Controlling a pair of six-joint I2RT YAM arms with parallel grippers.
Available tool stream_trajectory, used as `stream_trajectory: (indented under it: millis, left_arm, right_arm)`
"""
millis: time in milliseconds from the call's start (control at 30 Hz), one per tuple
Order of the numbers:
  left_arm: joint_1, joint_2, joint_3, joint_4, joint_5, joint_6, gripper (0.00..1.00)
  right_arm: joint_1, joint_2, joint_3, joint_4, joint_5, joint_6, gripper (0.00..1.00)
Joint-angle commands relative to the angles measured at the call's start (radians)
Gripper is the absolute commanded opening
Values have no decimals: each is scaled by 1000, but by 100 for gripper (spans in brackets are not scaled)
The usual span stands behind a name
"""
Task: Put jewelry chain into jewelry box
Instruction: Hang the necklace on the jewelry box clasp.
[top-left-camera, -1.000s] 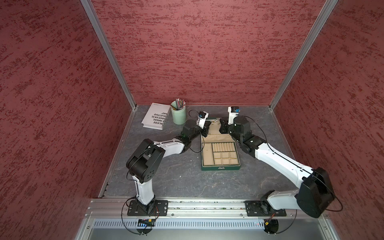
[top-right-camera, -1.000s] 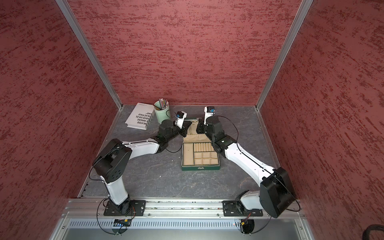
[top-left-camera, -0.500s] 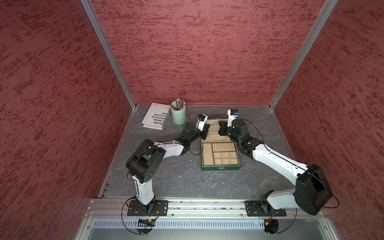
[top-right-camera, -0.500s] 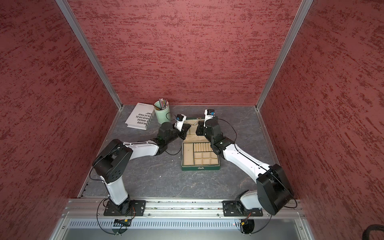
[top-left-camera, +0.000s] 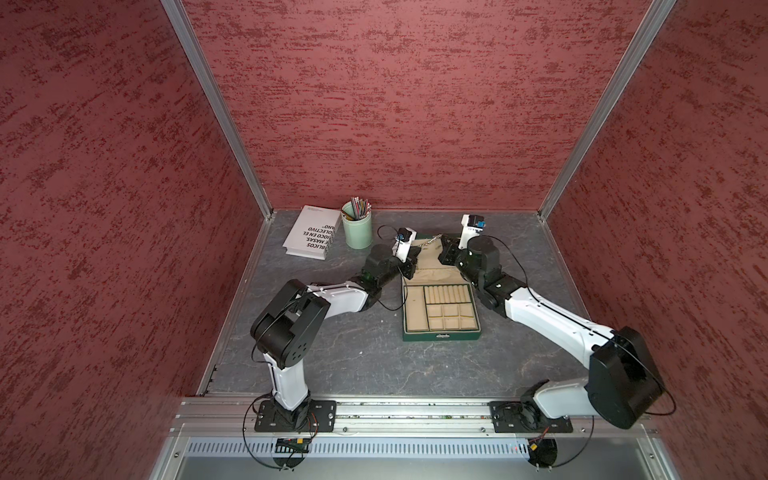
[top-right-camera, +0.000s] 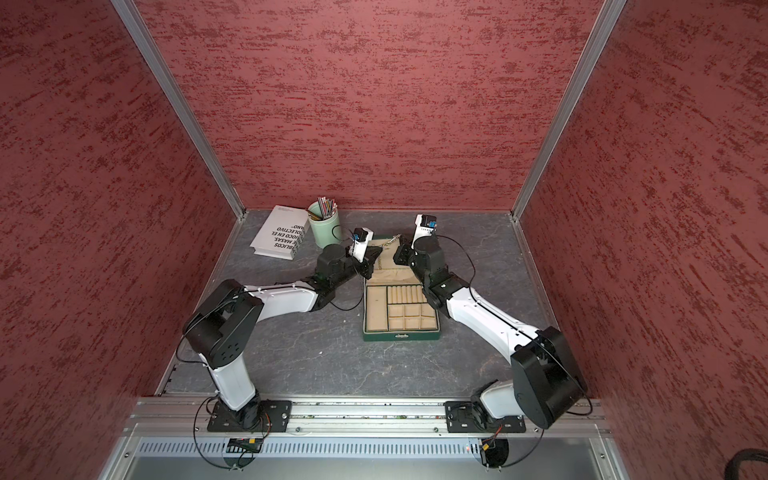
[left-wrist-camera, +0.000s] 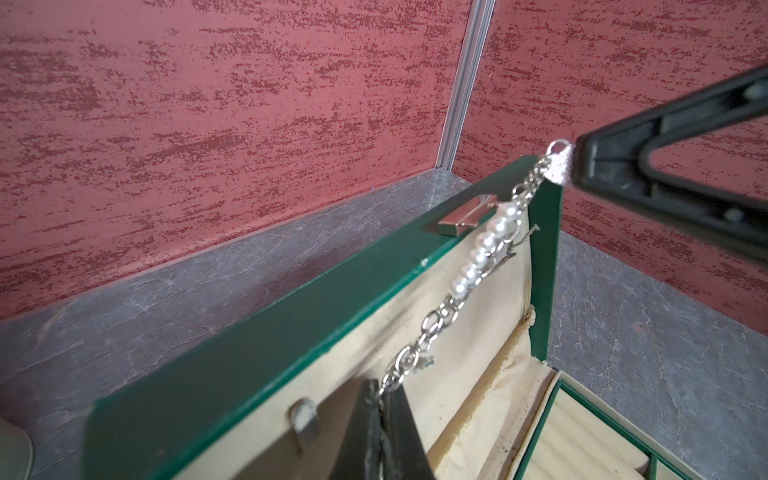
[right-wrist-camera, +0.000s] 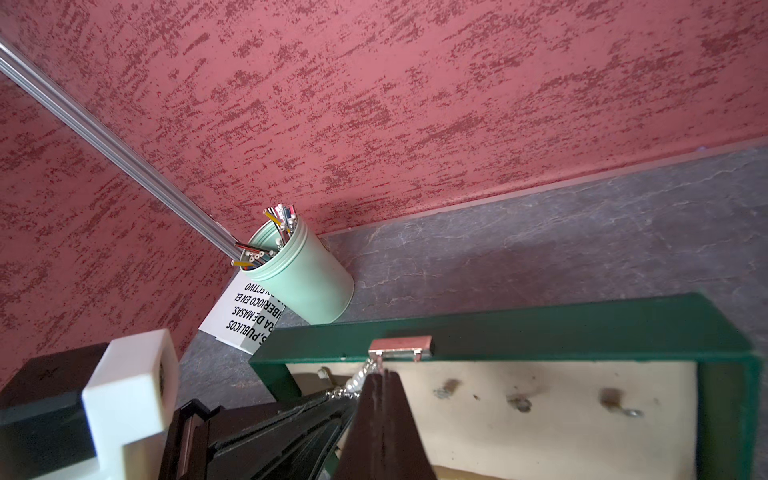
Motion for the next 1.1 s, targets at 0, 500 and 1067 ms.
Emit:
stream_trajectory:
  millis: [0, 500, 1067]
  left_arm:
    - [-2, -25, 7, -4, -19, 7, 0]
    - [-11, -6, 34, -48, -48, 9, 0]
    - [-38, 6, 62, -108, -54, 44, 0]
  right_arm:
    - [-16, 29, -6, 31, 26, 28, 0]
    - [-28, 81, -29, 36, 41, 95, 0]
    - [-28, 58, -100, 57, 19, 109, 0]
